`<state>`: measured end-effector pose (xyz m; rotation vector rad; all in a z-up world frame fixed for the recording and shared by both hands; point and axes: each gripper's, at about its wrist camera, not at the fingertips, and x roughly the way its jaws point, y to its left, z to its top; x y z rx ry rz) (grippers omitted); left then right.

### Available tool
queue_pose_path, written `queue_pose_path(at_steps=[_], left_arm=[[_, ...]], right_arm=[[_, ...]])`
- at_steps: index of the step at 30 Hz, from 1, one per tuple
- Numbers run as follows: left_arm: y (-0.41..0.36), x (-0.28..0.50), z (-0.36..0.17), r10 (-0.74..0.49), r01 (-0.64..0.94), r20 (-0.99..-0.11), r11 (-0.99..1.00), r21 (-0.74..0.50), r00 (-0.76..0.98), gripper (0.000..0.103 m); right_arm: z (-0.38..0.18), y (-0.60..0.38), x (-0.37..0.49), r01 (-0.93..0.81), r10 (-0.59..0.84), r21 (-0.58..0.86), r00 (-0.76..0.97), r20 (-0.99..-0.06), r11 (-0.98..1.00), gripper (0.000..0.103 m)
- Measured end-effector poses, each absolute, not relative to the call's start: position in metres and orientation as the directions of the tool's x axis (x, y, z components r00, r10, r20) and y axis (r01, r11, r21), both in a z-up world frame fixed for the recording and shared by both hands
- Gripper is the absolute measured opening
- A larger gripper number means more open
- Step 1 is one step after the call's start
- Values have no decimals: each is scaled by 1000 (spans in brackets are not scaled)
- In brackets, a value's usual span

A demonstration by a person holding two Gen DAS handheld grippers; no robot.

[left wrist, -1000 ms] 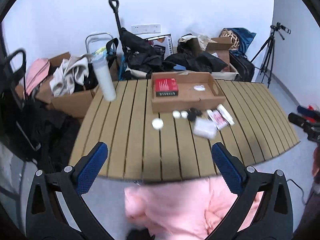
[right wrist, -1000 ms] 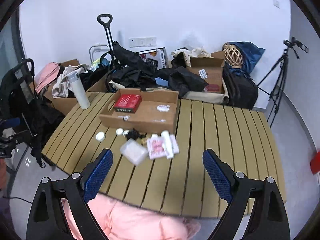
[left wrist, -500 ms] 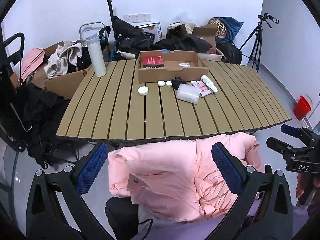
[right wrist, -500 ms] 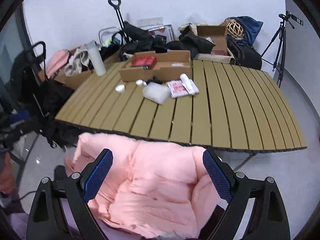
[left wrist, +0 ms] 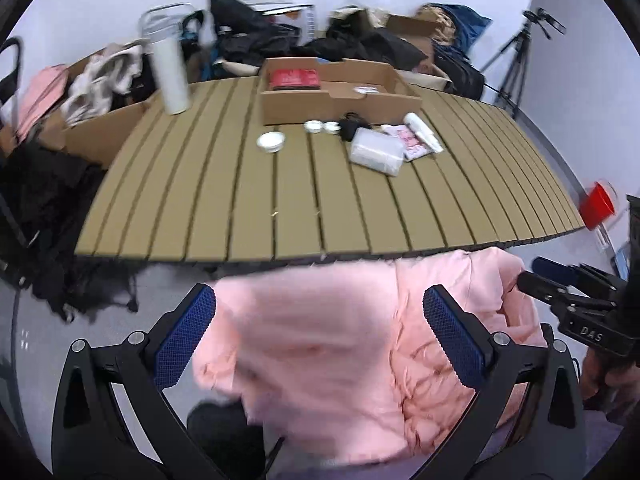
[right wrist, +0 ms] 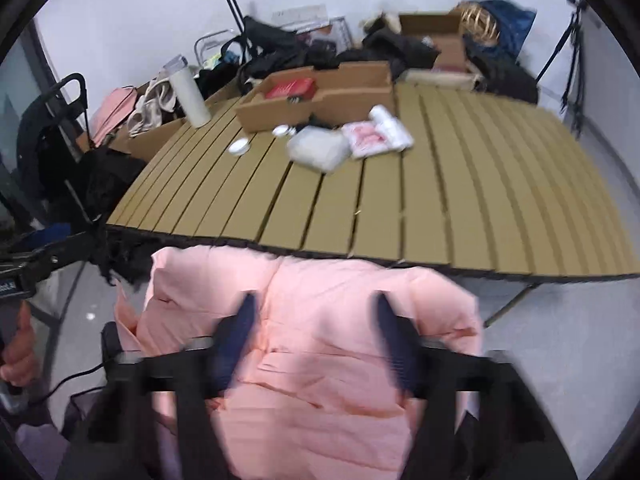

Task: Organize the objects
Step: 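Withdraw both grippers from the tray, then grasp the white translucent container with both grippers and lift it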

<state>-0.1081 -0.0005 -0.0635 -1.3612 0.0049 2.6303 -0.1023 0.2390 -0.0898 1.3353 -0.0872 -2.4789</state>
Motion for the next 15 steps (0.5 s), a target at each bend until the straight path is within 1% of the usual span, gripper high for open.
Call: queue_pose_path(at_steps=[4, 6, 9, 11, 12, 13, 14, 15], left_arm=[[13, -158, -61, 179, -231, -777, -972, -44, -604, 103], [22, -192, -63, 247, -293, -759, -953, -79, -602, 103], [35, -246, -77, 355, -371, -734, -916, -150, -579, 103], [45, -276, -92, 379, -392, -744, -904, -170, -551, 99], [52, -294, -102, 401, -410, -749, -892, -189, -528, 91], [56, -304, -110, 412, -415, -752, -887, -202, -515, 79], [61, -318, -120, 427, -421, -759, -879, -222, -491, 73], [64, -330, -132, 438, -421, -769, -874, -243, -465, 62]], right_arm=[[-93, 238, -142, 248, -337, 238, -529, -779, -939, 50], [-96, 238, -173, 233, -372, 291, -534, -759, -928, 50], [-113, 235, -219, 184, -420, 380, -492, -763, -906, 50], [-124, 232, -249, 177, -450, 417, -453, -770, -892, 50], [-129, 231, -264, 169, -457, 430, -446, -769, -887, 50], [-136, 231, -280, 148, -459, 442, -445, -769, -885, 50], [-141, 231, -292, 127, -457, 451, -444, -770, -883, 50], [-149, 230, -309, 108, -464, 467, -438, -770, -877, 50]])
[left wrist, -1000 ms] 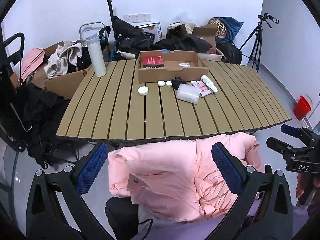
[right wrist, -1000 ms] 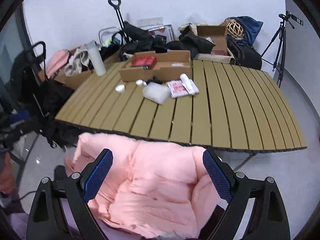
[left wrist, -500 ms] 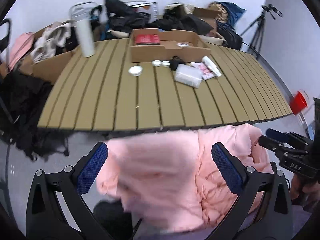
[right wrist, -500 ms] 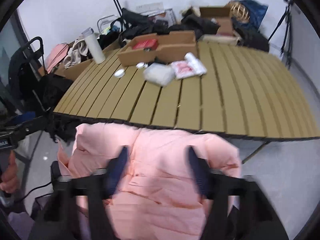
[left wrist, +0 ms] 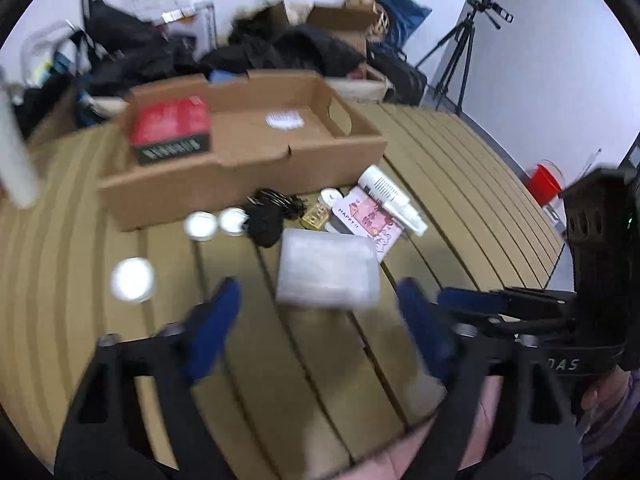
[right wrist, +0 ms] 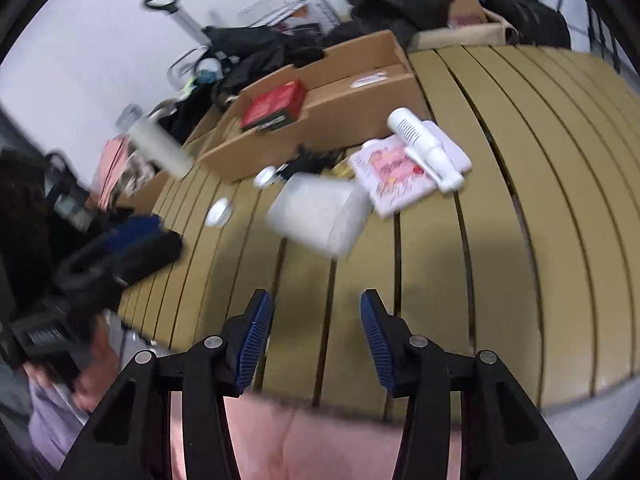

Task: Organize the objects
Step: 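Grasp the white translucent container with both grippers and lift it, then lower the white container into the tray beside the red box, release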

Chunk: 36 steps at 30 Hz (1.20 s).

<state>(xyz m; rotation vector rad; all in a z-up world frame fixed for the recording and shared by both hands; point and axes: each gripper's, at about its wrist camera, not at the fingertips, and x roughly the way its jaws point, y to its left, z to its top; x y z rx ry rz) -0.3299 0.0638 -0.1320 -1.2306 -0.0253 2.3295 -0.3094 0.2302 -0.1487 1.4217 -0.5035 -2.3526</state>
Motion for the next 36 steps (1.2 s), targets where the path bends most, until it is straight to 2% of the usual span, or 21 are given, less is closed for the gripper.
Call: queue_pose_path(at_steps=[1, 4, 6, 10, 15, 19, 24, 30, 36], left_arm=[[67, -340, -145, 437, -412, -783, -875, -256, -442, 54], [70, -356, -172, 448, -394, -804, -871, -293, -391, 48], [64, -358, -179, 500, -386, -775, -851, -356, -387, 40], [56, -355, -179, 530, -342, -762, -841, -419, -370, 30], [55, -309, -155, 525, -341, -760, -845, -413, -382, 28], [55, -264, -136, 553, -344, -730, -830, -440, -401, 28], [62, -235, -112, 546, -376, -716, -833, -407, -434, 28], [58, -248, -74, 532, -385, -690, -843, -376, -491, 28], [40, -317, -18, 505, -369, -669, -861, -349, -545, 28]], right_arm=[[-153, 230, -318, 103, -472, 480, -440, -764, -871, 50], [-164, 224, -342, 87, -475, 493, -451, -755, -866, 50], [-173, 218, -353, 78, -471, 488, -431, -770, -869, 50], [-184, 214, -359, 75, -491, 507, -405, -771, -859, 40], [-166, 215, -341, 124, -491, 486, -409, -769, -865, 35], [-142, 222, -299, 175, -501, 473, -398, -769, -864, 34], [-124, 228, -262, 179, -499, 469, -408, -764, -865, 34], [-89, 230, -259, 208, -507, 466, -452, -734, -860, 34], [-27, 202, -329, 284, -495, 406, -492, -716, -869, 34]])
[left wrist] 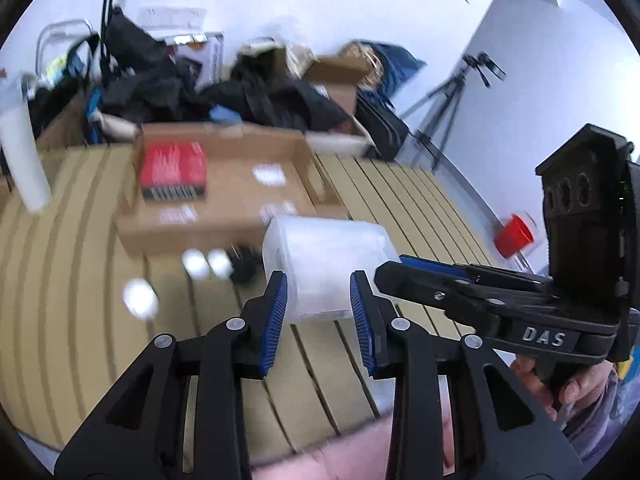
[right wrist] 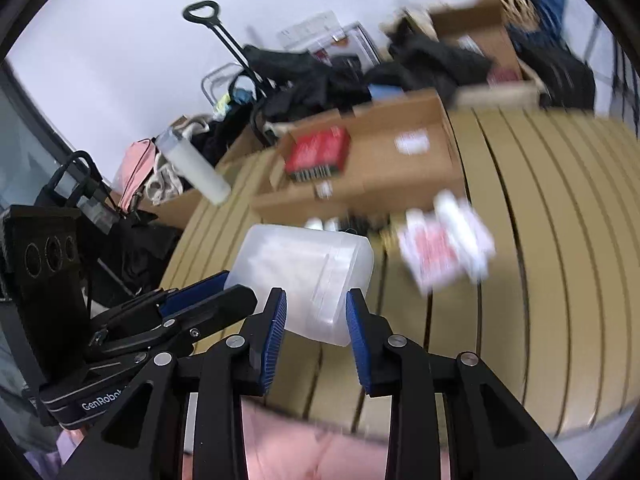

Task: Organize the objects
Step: 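Lower the white container into the tray beside the red box, release, then withdraw both grippers from the tray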

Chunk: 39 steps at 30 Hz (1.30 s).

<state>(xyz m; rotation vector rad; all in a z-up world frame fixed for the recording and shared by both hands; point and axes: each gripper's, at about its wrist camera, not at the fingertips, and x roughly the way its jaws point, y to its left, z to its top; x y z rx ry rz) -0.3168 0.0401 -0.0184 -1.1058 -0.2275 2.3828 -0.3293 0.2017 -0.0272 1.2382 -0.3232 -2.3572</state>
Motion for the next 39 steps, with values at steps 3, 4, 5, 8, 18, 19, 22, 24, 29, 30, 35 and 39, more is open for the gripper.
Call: queue_pose_path(at_steps=[3, 4, 5, 8, 18, 19, 22, 24, 29, 30, 35, 39], left_arm=[[28, -363, 16, 479, -361, -677, -875, -321, -559, 29], [25, -374, 22, 471, -356, -679, -880, -315, -564, 29], [20, -388, 28, 464, -346, -679, -884, -313, -569, 31], [8, -424, 31, 444, -333, -679, -895, -298, -585, 34], [-25, -502, -96, 345, -181, -821, -938, -295, -455, 29], [-27, -505, -107, 334, -172, -833, -942, -287, -441, 27], [-32, -515, -140, 299, -142, -869, -954, -264, -395, 26], [-36, -514, -149, 289, -119, -875, -957, -263, -389, 26], [-36, -503, -137, 272, -127, -859, -962, -240, -434, 40], [-36, -502, -133, 269, -127, -857, -963, -237, -440, 48], [-33, -474, -73, 272, -166, -800, -962, -217, -534, 66], [-27, -434, -15, 256, -176, -755, -966, -187, -603, 78]], right_arm=[[2, 186, -368, 329, -514, 397, -488, -705, -857, 34], [13, 179, -385, 346, -524, 396, -483, -702, -850, 34], [19, 174, -399, 361, -534, 399, -477, -698, -843, 34], [27, 156, -439, 390, -553, 403, -458, -696, -828, 34], [-83, 107, -532, 336, -543, 448, -290, -788, -829, 34], [-103, 101, -539, 316, -537, 455, -258, -803, -833, 34], [-145, 88, -551, 291, -507, 443, -205, -837, -848, 32], [-160, 85, -555, 280, -495, 437, -186, -849, -854, 31], [-163, 84, -554, 270, -487, 430, -195, -852, -861, 31], [-160, 85, -554, 268, -489, 433, -199, -849, -861, 31], [-119, 106, -536, 284, -466, 393, -267, -844, -875, 31], [-72, 138, -508, 298, -468, 379, -336, -818, -876, 33]])
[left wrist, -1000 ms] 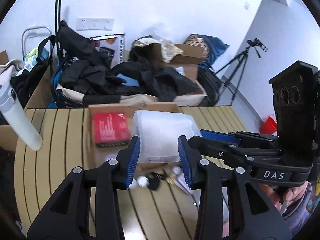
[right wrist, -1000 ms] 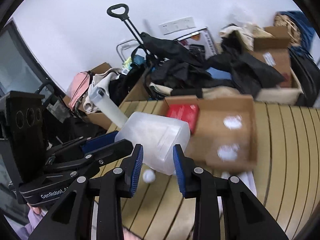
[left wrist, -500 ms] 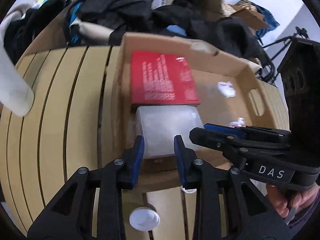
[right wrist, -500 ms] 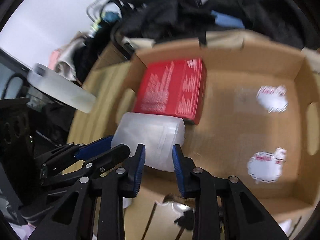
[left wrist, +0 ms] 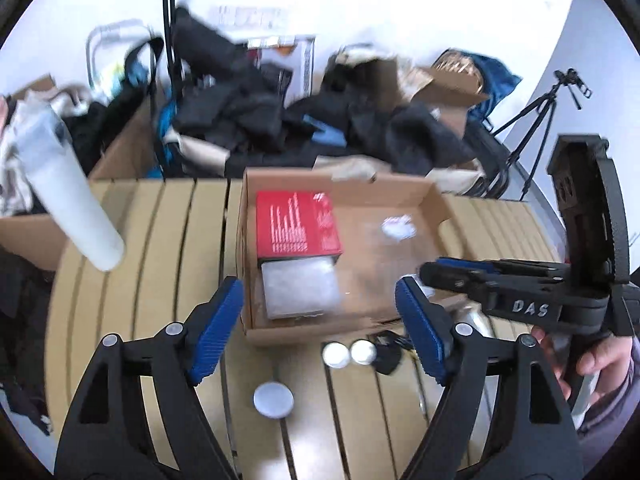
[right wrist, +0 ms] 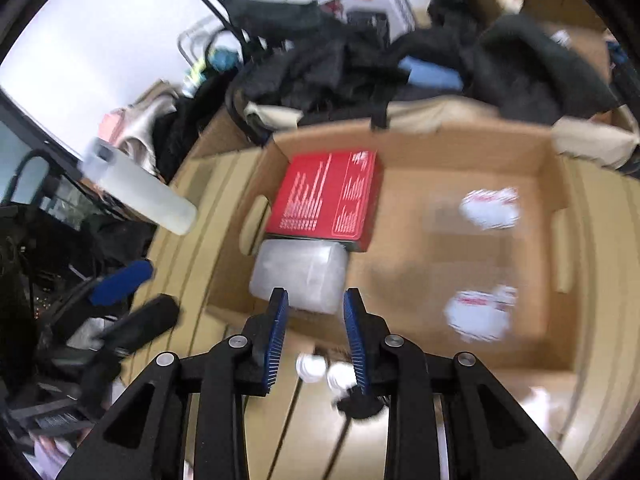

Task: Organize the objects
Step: 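Withdraw both grippers from the tray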

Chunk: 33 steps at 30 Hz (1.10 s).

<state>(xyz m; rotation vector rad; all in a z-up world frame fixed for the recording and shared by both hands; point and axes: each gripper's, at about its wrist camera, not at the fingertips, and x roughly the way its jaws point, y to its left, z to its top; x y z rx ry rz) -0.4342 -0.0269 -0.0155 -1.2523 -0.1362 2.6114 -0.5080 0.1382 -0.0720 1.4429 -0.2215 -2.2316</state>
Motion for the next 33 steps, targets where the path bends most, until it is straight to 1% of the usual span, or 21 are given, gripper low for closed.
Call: queue_pose_path(at_steps=[1, 2, 3, 4, 5, 6, 7, 8, 12, 16, 19, 21, 26, 30, 33], left_arm=[[-25, -427, -6, 235, -167, -756, -972, -167, -611, 85], [-23, -417, 5, 192, -146, -763, -981, -129, -617, 89], [-20, -403, 17, 144, -118, -771, -989, -90, -620, 92], [-18, -391, 26, 130, -111, -769, -991, -77, -625, 92], [-17, -376, 37, 126, -113, -763, -991, -69, -634, 93], [-16, -364, 44, 121, -115, -759, -991, -61, -640, 96], [-15, -354, 51, 113, -114, -757, -992, -51, -644, 99], [-14, -344, 56, 102, -111, -756, -993, -39, -646, 100], [-13, -308, 70, 86, -106, -758, -994, -22, -646, 100], [-9, -279, 73, 61, -91, -752, -996, -2, -656, 100], [-10, -243, 73, 58, -83, -728, -997, -1, -684, 100], [-12, -214, 69, 64, -85, -708, -996, -5, -704, 103], [-16, -142, 57, 79, -77, -704, -996, -35, -706, 103], [-18, -70, 45, 92, -81, -663, -996, -48, -743, 103], [-11, -41, 27, 118, -105, -686, -993, -61, -718, 103]], right_arm=[[-55, 151, -495, 301, -456, 361, -363, -813, -883, 33], [-46, 154, -488, 302, -446, 348, -378, -811, -888, 34], [-35, 163, -478, 302, -430, 327, -399, -810, -895, 39], [-22, 172, -464, 302, -415, 307, -420, -807, -903, 42], [-13, 180, -454, 304, -405, 292, -435, -804, -907, 54], [-3, 188, -441, 309, -397, 277, -449, -801, -910, 68], [8, 196, -427, 313, -385, 259, -467, -796, -914, 73], [15, 203, -417, 312, -371, 240, -482, -794, -919, 77], [38, 228, -374, 279, -315, 191, -522, -793, -941, 77], [48, 241, -341, 269, -310, 189, -538, -784, -944, 77], [49, 248, -311, 269, -331, 212, -546, -770, -939, 77], [47, 247, -289, 275, -347, 227, -553, -758, -934, 77], [36, 238, -212, 312, -368, 220, -581, -726, -924, 77], [14, 231, -142, 333, -359, 188, -585, -727, -924, 77], [-10, 234, -97, 328, -397, 245, -562, -726, -912, 77]])
